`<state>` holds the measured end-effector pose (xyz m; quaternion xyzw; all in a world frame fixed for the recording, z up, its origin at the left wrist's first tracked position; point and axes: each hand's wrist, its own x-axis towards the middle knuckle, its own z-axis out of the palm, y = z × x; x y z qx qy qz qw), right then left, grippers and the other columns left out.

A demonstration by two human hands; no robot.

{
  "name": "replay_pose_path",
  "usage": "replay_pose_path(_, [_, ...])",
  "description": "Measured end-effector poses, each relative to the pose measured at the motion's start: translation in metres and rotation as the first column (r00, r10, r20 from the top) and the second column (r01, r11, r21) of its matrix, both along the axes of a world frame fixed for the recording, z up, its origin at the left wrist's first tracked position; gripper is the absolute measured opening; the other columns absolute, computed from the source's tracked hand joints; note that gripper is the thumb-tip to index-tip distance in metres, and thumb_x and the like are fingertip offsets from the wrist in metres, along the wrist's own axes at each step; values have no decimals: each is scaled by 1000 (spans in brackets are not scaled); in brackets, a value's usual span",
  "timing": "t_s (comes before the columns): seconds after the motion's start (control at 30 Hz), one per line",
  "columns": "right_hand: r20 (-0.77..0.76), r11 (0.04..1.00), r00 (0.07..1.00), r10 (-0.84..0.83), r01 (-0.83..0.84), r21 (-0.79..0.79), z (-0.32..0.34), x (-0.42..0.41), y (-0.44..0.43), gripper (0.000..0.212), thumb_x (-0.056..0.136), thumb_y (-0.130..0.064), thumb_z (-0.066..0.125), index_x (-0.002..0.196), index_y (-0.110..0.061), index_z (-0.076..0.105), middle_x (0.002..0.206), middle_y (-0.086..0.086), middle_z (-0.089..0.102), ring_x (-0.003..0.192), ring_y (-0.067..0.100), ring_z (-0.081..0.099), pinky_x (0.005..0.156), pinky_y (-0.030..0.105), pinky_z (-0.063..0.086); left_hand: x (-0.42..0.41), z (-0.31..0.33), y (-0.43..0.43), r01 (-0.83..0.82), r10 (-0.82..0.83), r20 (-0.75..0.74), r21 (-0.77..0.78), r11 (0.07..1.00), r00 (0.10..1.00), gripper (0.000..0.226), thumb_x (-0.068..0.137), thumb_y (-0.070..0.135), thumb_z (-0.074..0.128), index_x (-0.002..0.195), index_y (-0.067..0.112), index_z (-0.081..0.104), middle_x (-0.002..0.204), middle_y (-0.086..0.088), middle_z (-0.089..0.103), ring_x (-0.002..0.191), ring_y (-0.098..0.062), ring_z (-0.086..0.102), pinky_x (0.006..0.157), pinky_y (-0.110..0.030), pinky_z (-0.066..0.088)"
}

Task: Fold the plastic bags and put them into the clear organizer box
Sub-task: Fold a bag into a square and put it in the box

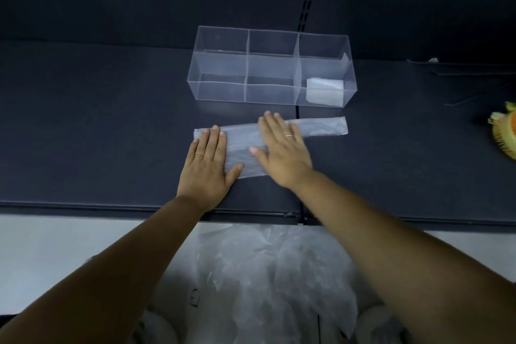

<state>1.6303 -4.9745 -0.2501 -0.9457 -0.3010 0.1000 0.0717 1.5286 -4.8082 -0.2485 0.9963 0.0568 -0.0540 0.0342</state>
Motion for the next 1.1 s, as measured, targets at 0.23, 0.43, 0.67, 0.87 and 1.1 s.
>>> replay_pose_path(0.23, [105,957,955,-278,285,-58,11,35,-92,65,101,-46,24,153,-11,11,161,7,5,148,23,1,119,41,-4,2,5,1,-9,11,-56,22,1000,998,90,84,67,-4,152,9,-8,161,-12,-9,148,-26,-10,119,-37,-9])
replay_pose_path(0.43, [55,946,996,-65,44,321,31,-16,-84,31,81,-27,72,108,-13,62,111,5,55,107,26,51,88,34,35,-2,19,-8,69,-66,55,-62,996,996,80,95,56,37,153,8,7,161,-10,3,149,-24,-3,118,-36,-13])
replay_pose_path(0.67, [8,932,988,-154,143,333,27,-24,-78,4,83,-11,70,86,-10,68,94,6,58,94,28,54,82,36,37,-4,14,-51,164,-162,32,-290,943,986,82,93,53,49,153,12,12,161,-4,9,148,-15,2,118,-27,-8])
replay_pose_path(0.87, [-185,939,970,-156,204,277,48,-17,-82,10,90,-8,59,83,-8,66,96,2,54,96,26,55,91,39,42,0,13,-62,88,-62,94,-301,949,994,71,95,50,48,151,16,23,159,-1,21,147,-15,14,119,-28,2])
replay_pose_path(1.1, [-36,985,991,-132,135,104,80,-31,-101,48,79,-47,69,118,-23,56,134,-2,40,130,19,34,109,37,16,-10,30,-74,155,-114,269,-138,978,956,30,68,0,78,97,8,73,100,-5,72,95,-23,69,72,-34,56])
